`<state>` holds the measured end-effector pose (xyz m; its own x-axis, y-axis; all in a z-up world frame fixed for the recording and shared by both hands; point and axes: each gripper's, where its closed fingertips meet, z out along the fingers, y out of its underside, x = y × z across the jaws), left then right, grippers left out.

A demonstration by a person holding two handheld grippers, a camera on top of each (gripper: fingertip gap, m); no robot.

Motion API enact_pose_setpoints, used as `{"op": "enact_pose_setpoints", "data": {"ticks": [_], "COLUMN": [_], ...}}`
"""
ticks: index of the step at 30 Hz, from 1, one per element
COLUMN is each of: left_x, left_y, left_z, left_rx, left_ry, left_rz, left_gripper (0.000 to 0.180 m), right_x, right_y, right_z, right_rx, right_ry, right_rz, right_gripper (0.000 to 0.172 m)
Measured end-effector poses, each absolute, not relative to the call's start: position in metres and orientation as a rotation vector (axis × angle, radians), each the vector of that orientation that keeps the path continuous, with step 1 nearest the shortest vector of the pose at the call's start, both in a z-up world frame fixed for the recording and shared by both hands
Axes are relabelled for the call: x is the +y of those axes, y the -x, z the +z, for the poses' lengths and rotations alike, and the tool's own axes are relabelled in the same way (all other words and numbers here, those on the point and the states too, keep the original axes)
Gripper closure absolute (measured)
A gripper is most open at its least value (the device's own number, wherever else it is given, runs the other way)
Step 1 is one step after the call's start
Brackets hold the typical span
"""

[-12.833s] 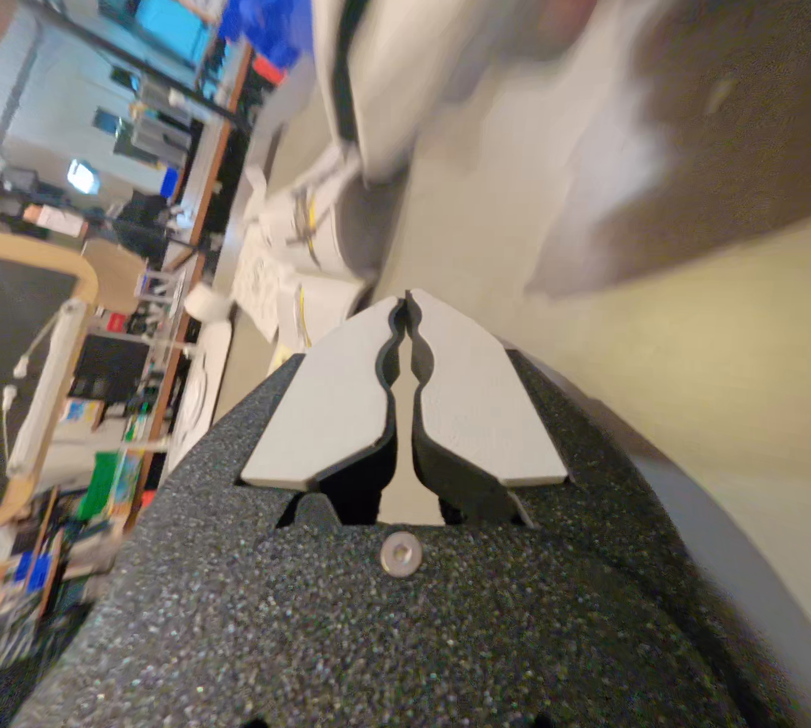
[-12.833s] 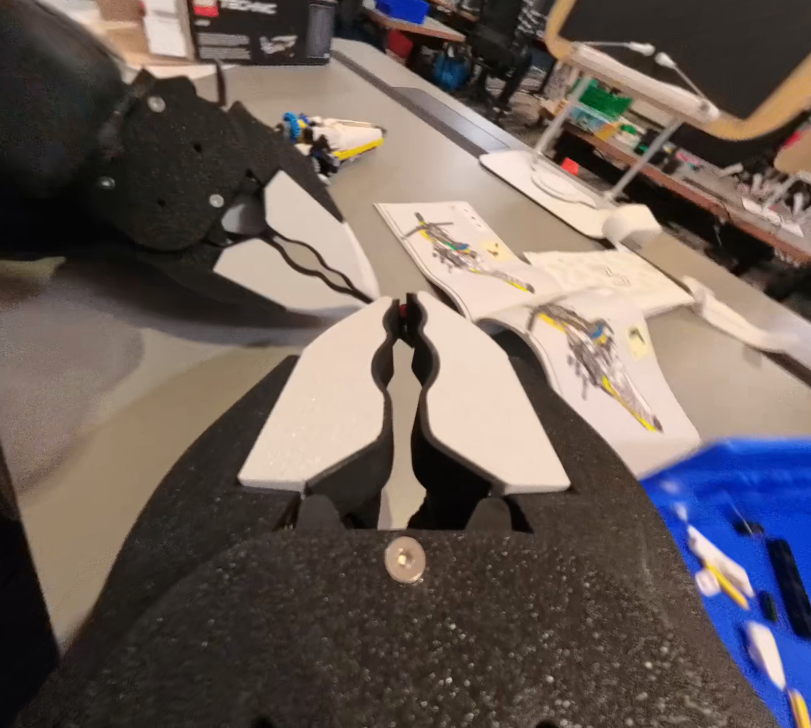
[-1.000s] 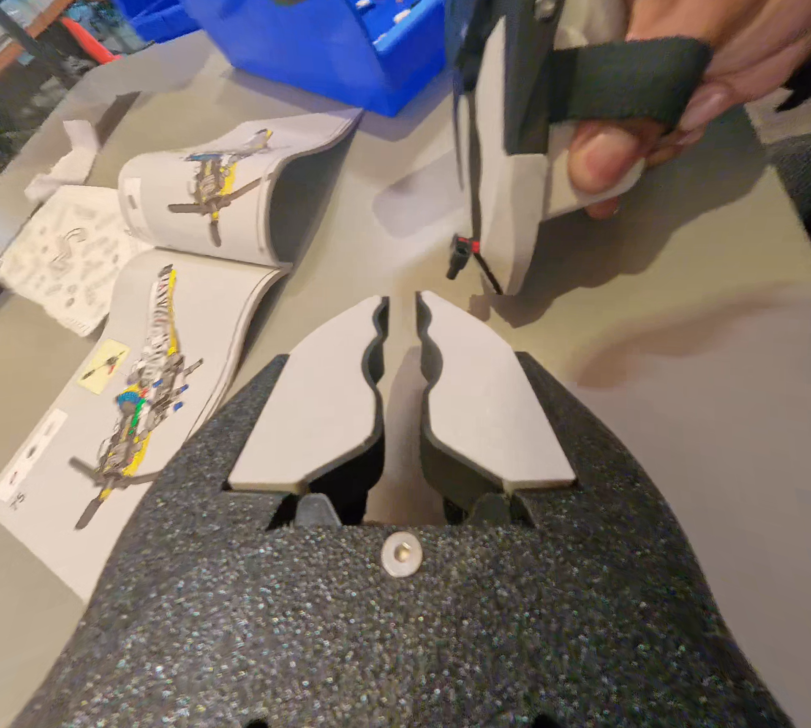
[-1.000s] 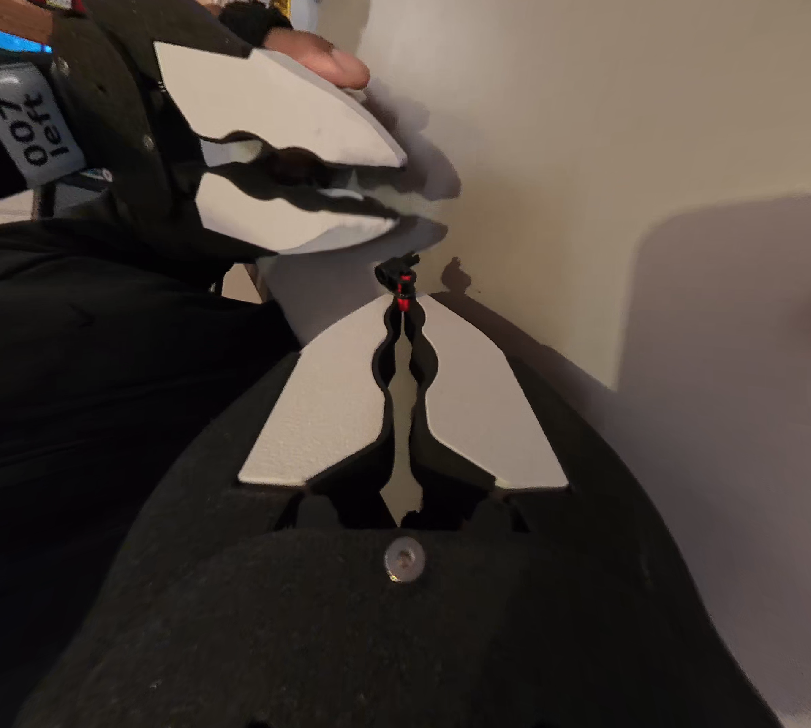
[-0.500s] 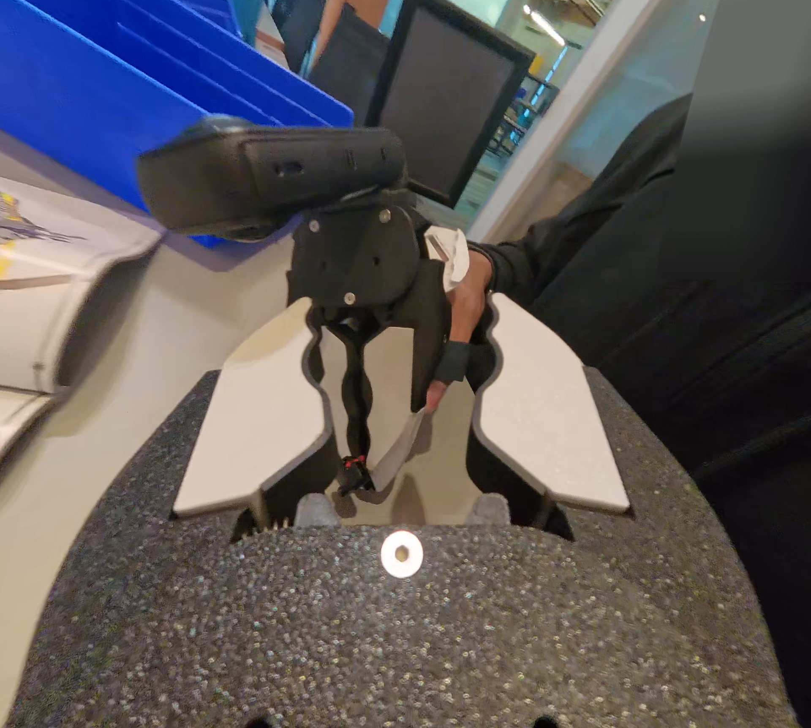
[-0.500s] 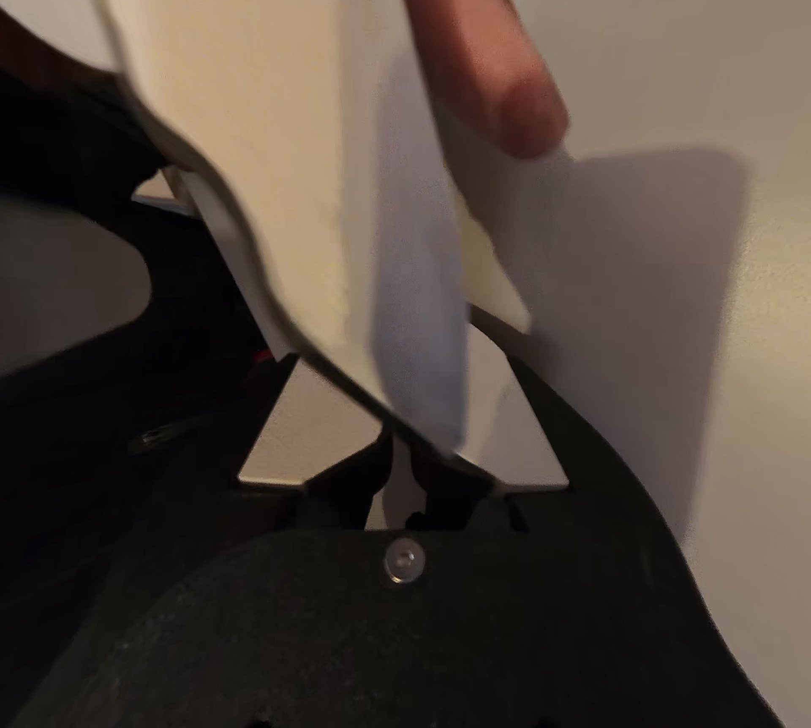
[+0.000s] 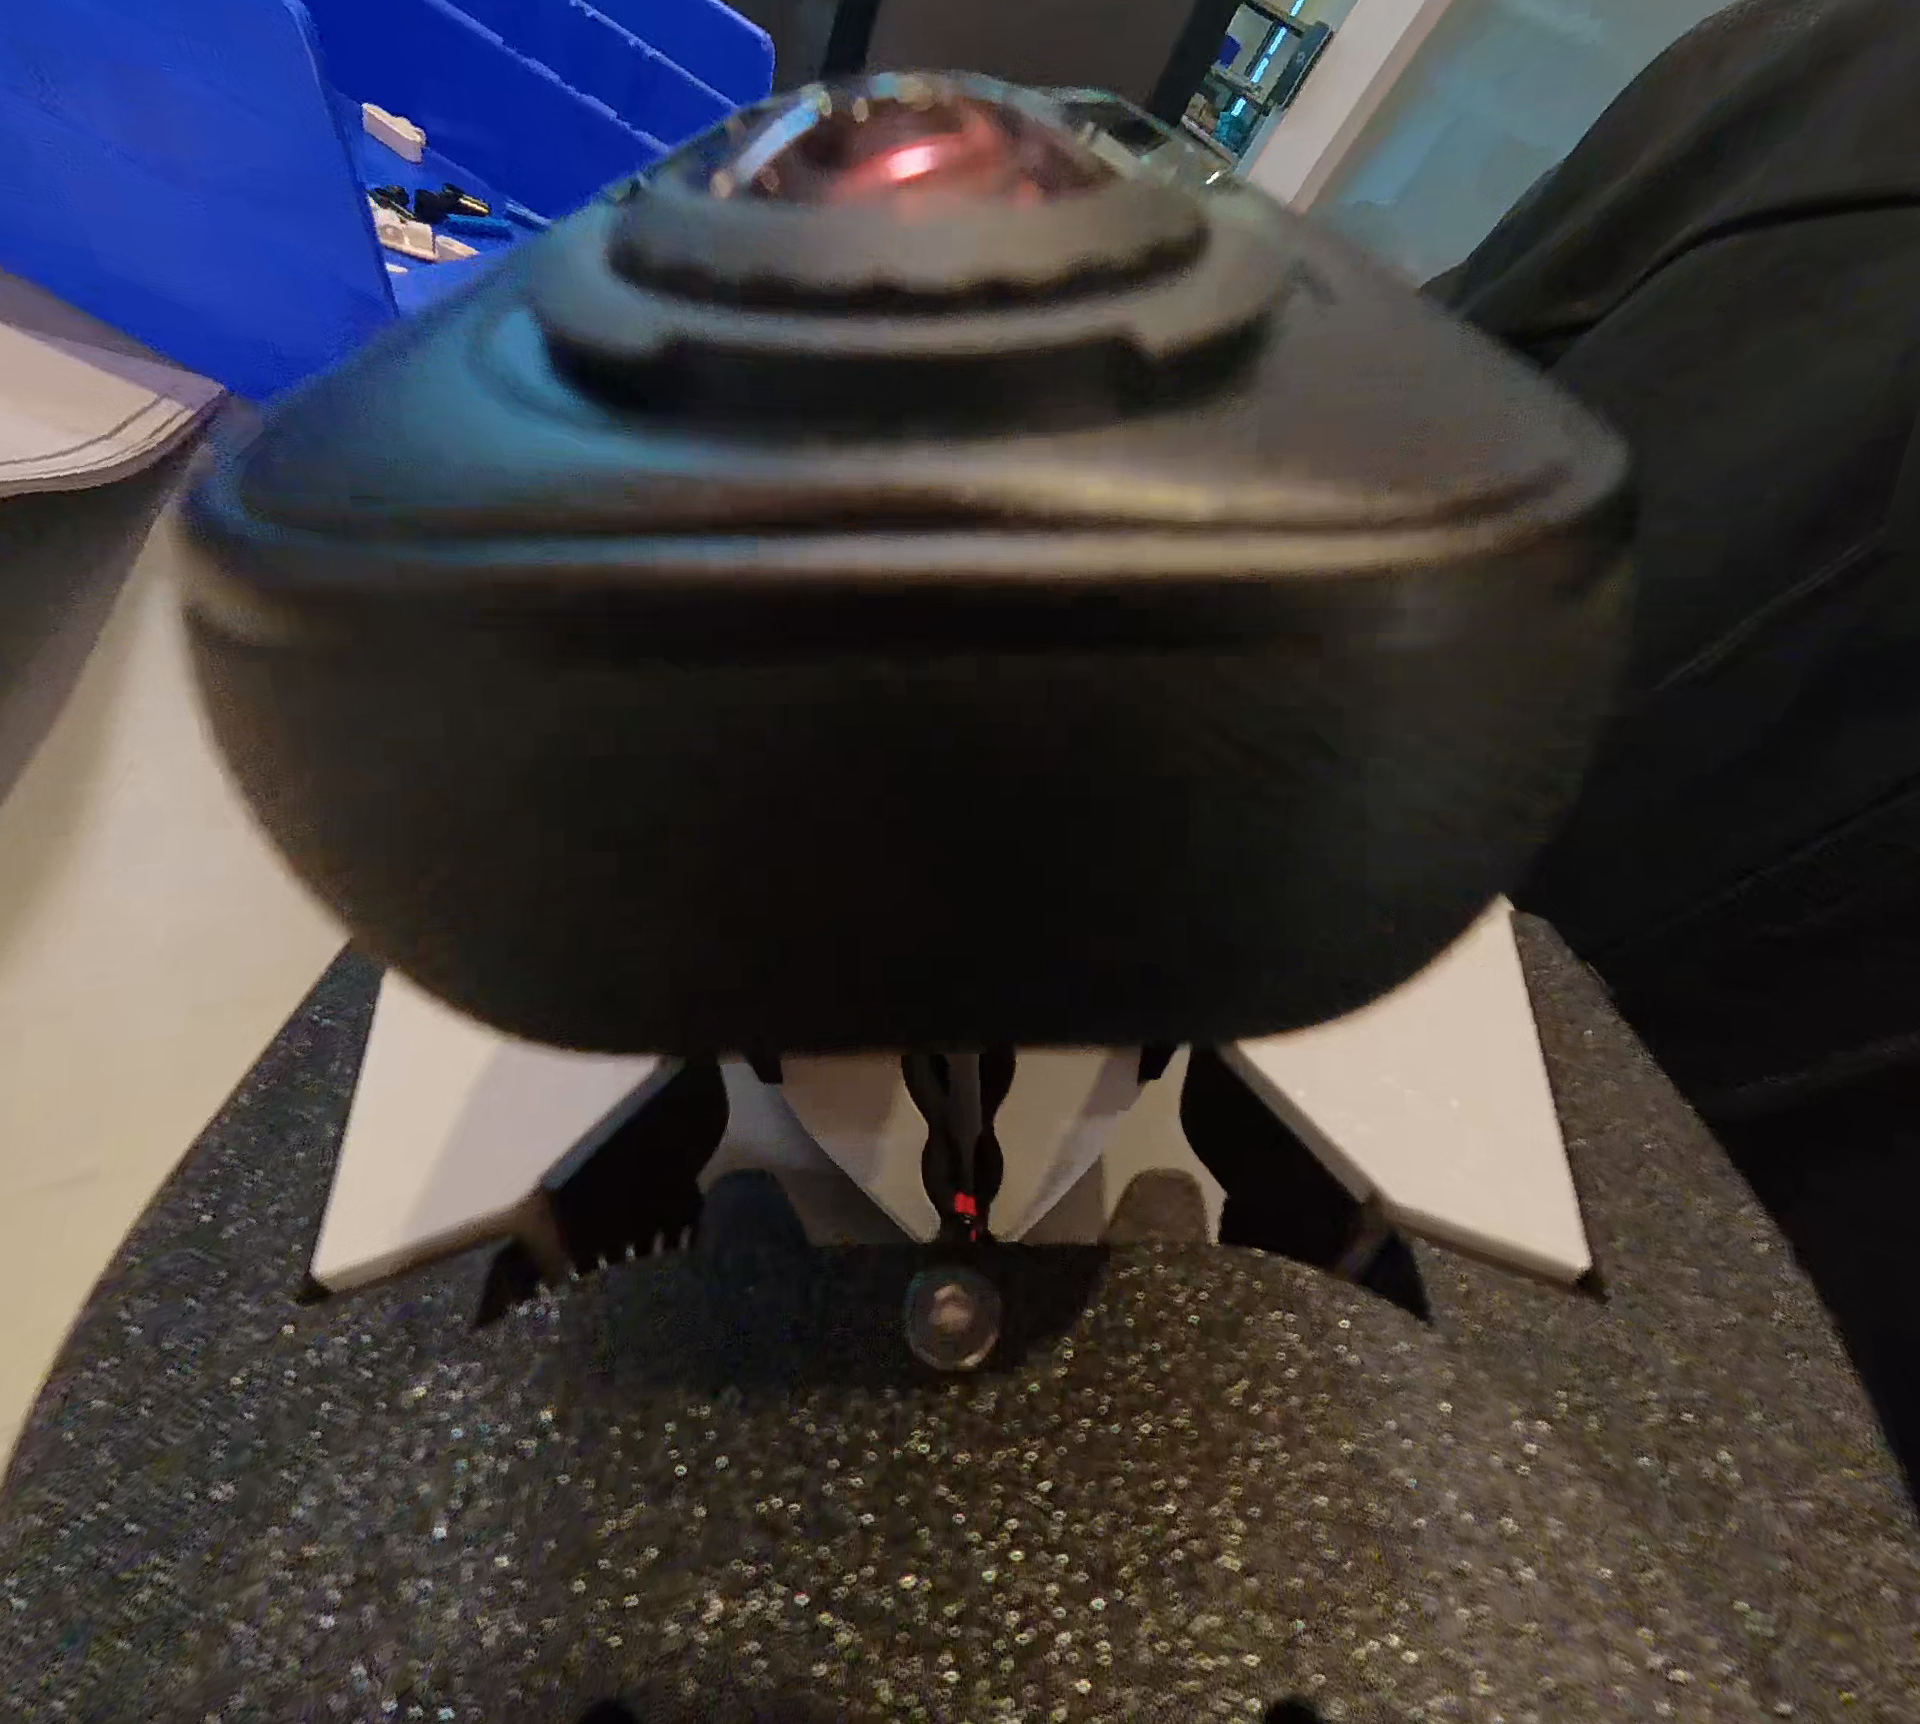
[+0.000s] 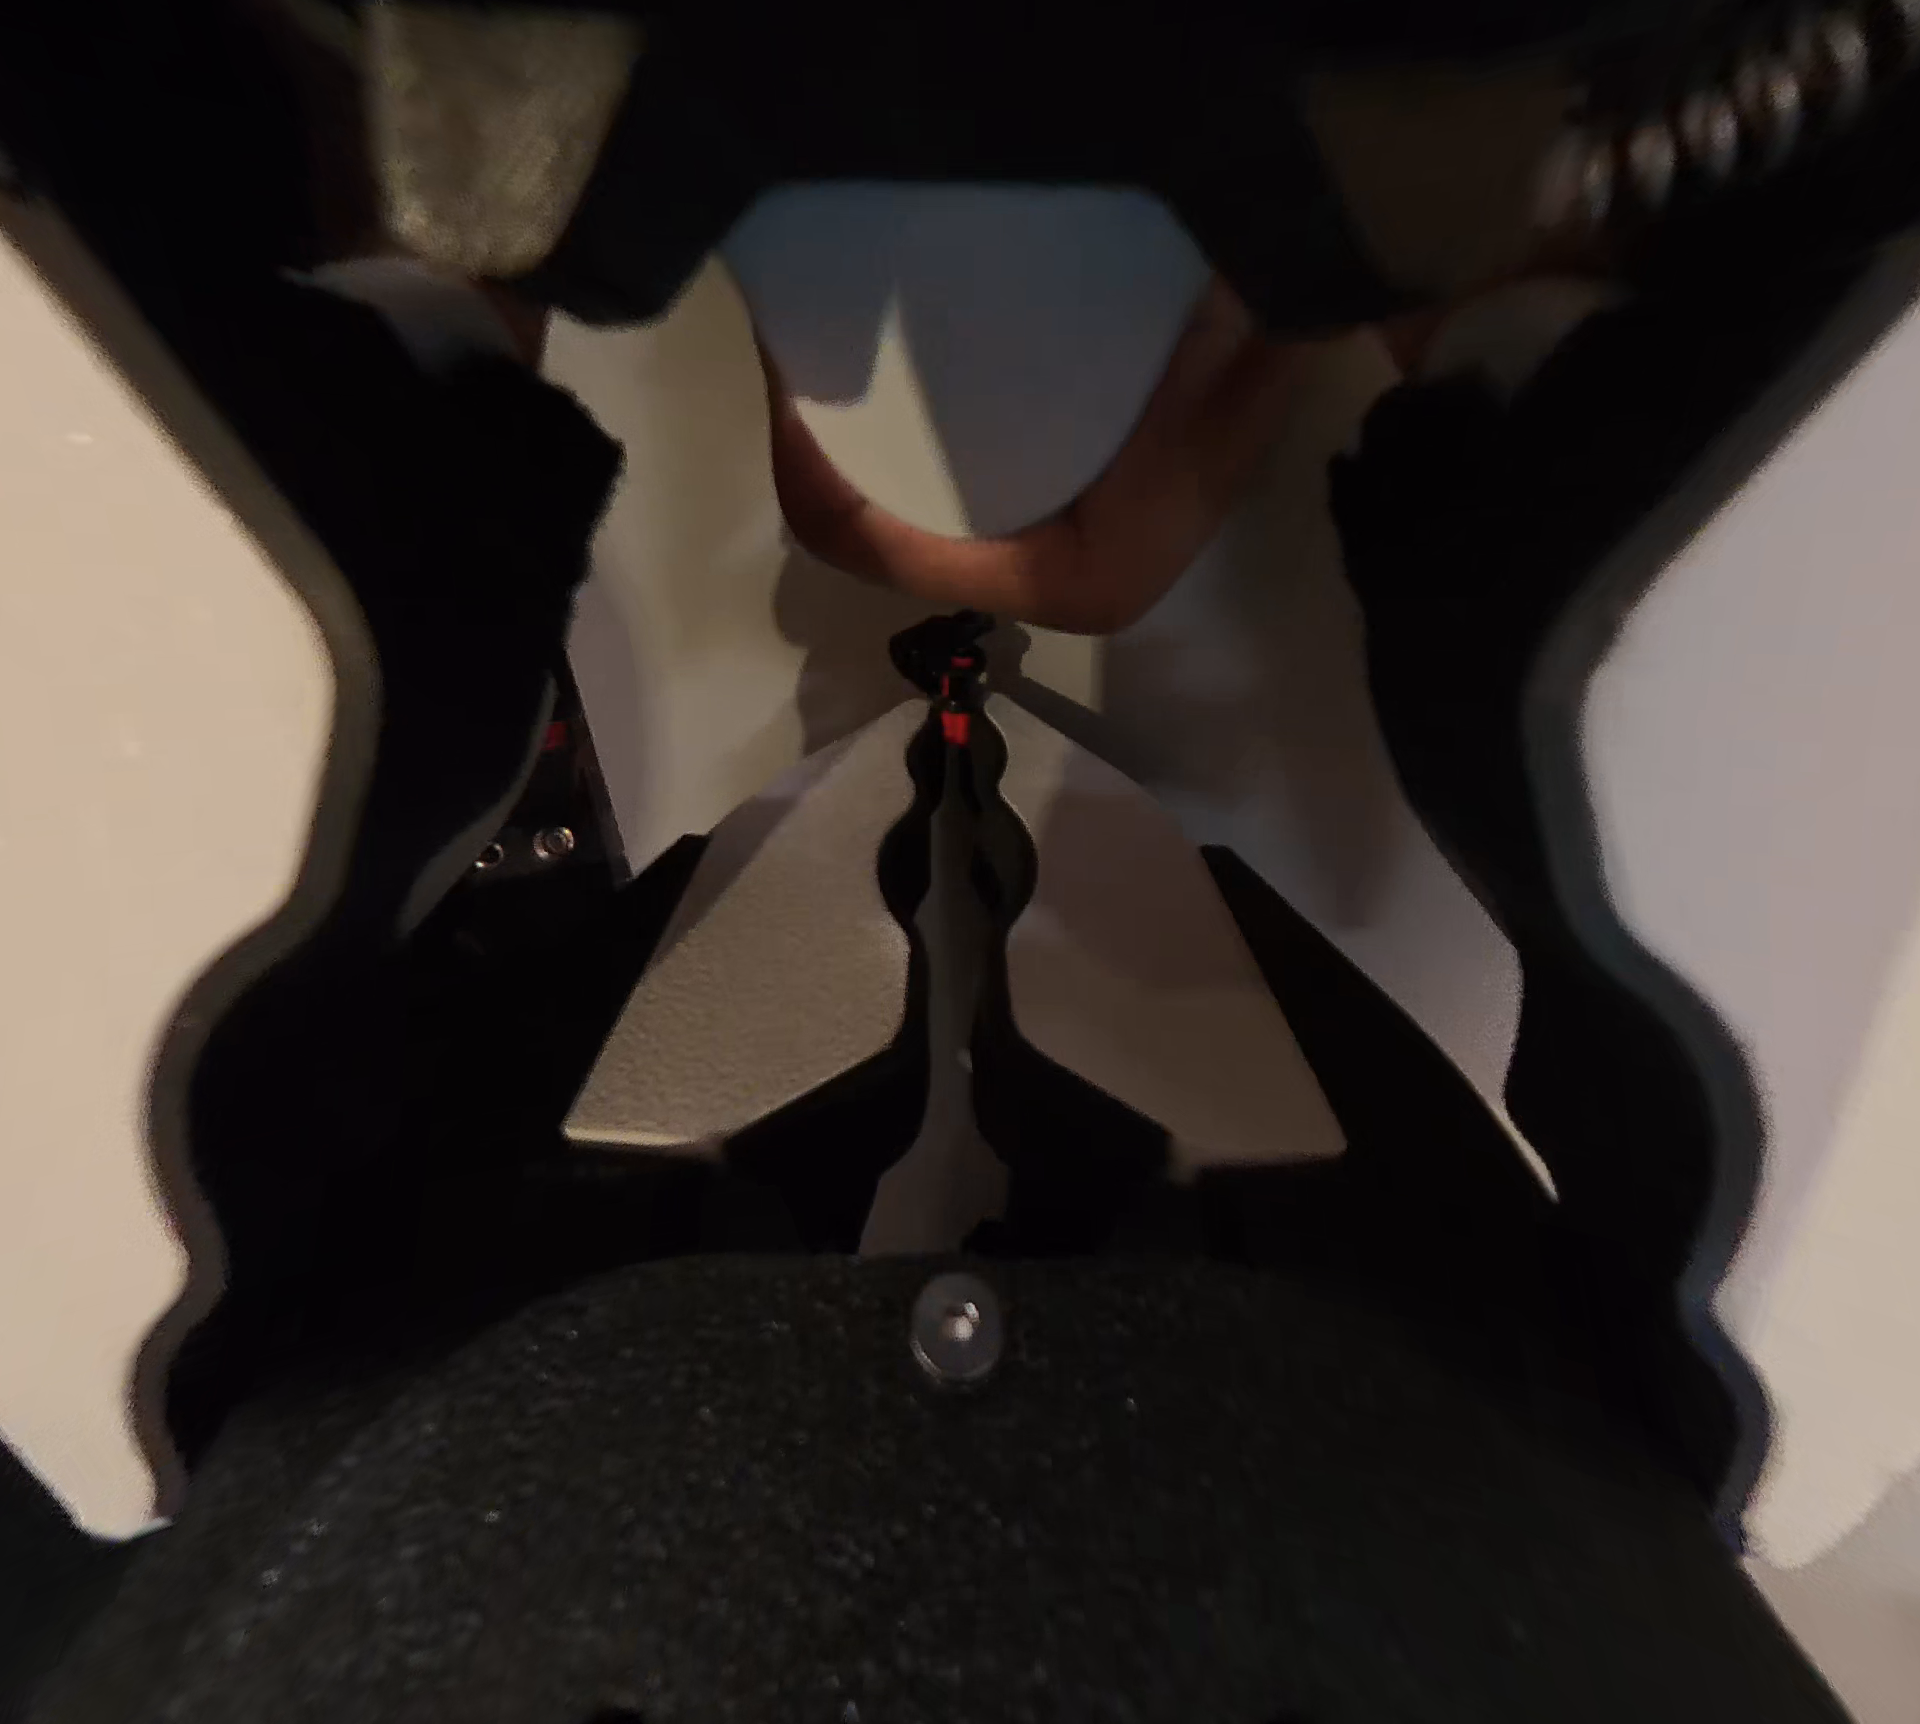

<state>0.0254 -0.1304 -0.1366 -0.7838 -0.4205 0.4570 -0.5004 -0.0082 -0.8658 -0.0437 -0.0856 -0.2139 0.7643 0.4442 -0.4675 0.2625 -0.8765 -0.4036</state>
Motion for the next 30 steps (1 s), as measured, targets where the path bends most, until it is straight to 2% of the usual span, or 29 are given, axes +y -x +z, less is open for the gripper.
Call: {"op": "enact_pose_setpoints", "data": {"ticks": [30], "left_x": [-0.117], "left_y": [-0.029], "left_z": [-0.138], "left_rx": [-2.236], "left_ry": [-1.126], "left_rz": [1.989], "left_gripper": [0.07], "right_x": [-0.075], "right_y": [0.045], "right_z": [-0.214], "right_rx": [-0.704], "right_ry": [2.587], "right_rz": [0.799], "right_gripper": [0.169]}}
